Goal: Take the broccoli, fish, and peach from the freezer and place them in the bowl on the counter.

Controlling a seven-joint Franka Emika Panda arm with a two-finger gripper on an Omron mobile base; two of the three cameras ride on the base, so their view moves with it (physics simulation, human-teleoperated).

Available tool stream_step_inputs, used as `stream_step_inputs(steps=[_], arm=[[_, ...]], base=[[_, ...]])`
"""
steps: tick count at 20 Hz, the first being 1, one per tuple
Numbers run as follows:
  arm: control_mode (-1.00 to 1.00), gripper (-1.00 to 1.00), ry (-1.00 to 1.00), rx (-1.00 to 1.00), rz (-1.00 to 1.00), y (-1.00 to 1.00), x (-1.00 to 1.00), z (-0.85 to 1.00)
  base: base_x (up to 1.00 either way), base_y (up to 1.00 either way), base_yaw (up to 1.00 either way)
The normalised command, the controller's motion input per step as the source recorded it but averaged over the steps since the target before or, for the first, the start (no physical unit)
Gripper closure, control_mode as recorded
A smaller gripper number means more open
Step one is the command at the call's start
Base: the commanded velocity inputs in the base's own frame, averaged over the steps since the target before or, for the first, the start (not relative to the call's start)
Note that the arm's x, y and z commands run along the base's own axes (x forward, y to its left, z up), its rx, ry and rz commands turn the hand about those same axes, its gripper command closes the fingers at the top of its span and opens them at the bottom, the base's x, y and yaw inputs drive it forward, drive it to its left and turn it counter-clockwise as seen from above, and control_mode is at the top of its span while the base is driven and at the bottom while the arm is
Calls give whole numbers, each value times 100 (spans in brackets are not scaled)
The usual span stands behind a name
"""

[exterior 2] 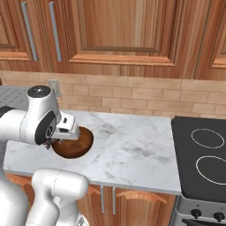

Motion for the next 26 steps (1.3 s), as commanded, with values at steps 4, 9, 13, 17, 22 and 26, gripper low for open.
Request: stream_step_inputs(steps=[4, 9, 13, 17, 22, 26], arm=[[-100, 100, 7, 0, 0, 4, 60, -11], [-100, 100, 5, -1, 0, 16, 40, -59], [-100, 100, 1, 0, 0, 19, 32, -68], [-100, 100, 4, 0, 0, 8, 42, -36], [-100, 100, 3, 0, 0, 0, 48, -37], [-100, 100, 5, 0, 0, 7, 44, -50]], base=[[0, 0, 0], [0, 0, 0], [0, 0, 0], [0, 0, 0], [0, 0, 0], [0, 0, 0]])
